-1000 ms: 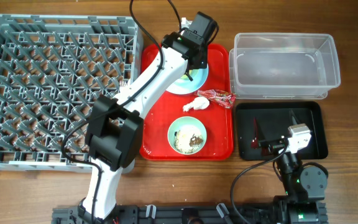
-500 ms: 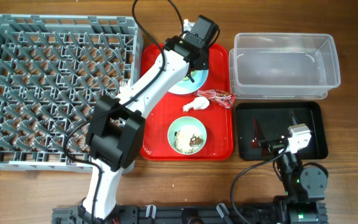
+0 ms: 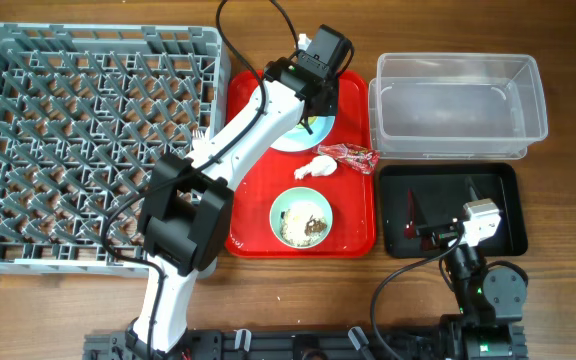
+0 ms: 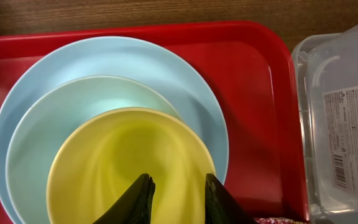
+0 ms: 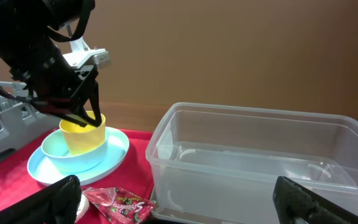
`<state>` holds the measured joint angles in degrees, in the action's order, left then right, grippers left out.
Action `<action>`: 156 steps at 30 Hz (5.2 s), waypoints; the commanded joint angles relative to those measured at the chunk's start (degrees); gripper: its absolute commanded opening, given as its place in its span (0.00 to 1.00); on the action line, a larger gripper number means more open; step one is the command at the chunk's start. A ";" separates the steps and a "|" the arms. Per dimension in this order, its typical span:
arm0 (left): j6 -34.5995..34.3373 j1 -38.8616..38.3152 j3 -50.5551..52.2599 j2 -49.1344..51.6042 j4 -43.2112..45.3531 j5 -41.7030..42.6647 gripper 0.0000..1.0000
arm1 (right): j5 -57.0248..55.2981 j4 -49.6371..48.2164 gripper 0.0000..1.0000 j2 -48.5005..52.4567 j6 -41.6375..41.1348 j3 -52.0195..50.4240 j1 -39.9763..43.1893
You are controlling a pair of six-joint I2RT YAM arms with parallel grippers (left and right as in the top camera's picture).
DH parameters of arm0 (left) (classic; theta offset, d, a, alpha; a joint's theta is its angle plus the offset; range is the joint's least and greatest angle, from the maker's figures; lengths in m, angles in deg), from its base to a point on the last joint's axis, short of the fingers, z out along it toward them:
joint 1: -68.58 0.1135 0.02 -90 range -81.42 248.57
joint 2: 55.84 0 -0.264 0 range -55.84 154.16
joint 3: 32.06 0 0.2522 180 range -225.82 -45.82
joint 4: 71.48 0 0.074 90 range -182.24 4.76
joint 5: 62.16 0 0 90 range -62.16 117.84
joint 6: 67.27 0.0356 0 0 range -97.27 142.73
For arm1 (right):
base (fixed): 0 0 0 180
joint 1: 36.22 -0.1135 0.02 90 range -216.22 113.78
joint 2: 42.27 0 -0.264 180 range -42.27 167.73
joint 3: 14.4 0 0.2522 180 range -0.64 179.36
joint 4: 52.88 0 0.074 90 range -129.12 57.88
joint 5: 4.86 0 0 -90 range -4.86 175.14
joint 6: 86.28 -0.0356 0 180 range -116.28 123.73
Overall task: Sort waste into correct bins and load items into the dishwasher rack
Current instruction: 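Reach the left gripper over the plate and grasp the yellow cup, then carry the yellow cup to the rack and set it down upside down, then move the left gripper to the light-blue bowl and grasp its rim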
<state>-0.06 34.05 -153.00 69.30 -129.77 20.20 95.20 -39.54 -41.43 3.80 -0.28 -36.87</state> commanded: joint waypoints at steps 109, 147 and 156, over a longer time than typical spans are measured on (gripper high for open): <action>9.73 44.87 3.23 -24.65 -12.07 46.47 0.12 | -0.33 -0.28 1.00 -0.42 -0.22 -0.07 0.17; 6.91 -0.31 4.09 4.79 5.16 6.88 0.22 | -0.33 -0.28 1.00 -0.42 -0.22 -0.07 0.17; 6.91 0.63 3.98 -5.25 1.16 8.26 0.04 | -0.33 -0.28 1.00 -0.42 -0.22 -0.07 0.17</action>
<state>7.37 33.86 -149.28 72.38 -125.90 26.19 95.20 -39.54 -41.43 3.80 -0.28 -36.87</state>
